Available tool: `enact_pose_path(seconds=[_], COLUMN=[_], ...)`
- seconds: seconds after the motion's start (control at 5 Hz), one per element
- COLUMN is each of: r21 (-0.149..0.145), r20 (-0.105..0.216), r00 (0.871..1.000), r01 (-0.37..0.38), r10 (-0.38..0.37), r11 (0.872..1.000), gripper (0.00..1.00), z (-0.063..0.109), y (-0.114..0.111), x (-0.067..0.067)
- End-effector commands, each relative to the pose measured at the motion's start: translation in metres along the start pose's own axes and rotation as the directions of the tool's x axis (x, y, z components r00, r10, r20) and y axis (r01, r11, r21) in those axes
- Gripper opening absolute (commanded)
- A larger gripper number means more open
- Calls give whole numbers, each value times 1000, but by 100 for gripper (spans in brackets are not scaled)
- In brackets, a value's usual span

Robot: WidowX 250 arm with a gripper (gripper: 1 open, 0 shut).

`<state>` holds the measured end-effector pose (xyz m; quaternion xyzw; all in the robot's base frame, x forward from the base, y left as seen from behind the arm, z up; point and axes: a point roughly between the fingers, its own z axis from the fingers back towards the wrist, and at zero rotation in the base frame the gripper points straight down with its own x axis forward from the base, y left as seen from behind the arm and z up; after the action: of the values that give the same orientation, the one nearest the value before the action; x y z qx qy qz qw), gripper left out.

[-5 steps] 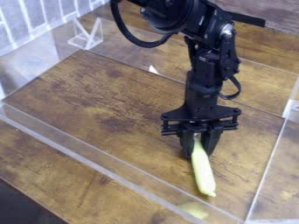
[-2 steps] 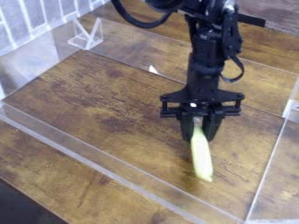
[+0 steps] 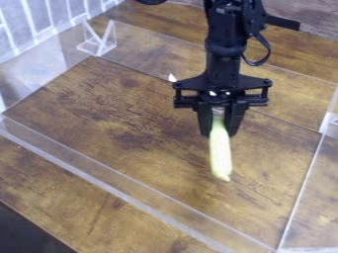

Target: Move the green spoon to the left

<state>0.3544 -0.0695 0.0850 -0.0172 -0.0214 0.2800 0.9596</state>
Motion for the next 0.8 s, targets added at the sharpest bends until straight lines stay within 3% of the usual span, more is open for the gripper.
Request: enact_pose_path(seconds=[0.0,0.2,0.6], r21=[-79,-82,-47], r20=[110,138,165], r00=[994,990,986], r01=[-3,10,-4], r10=[12,1,11], r11=[997,997,999], gripper=[0,0,0], z=[50,62,66], y=[10,23,43], x=[17,21,22])
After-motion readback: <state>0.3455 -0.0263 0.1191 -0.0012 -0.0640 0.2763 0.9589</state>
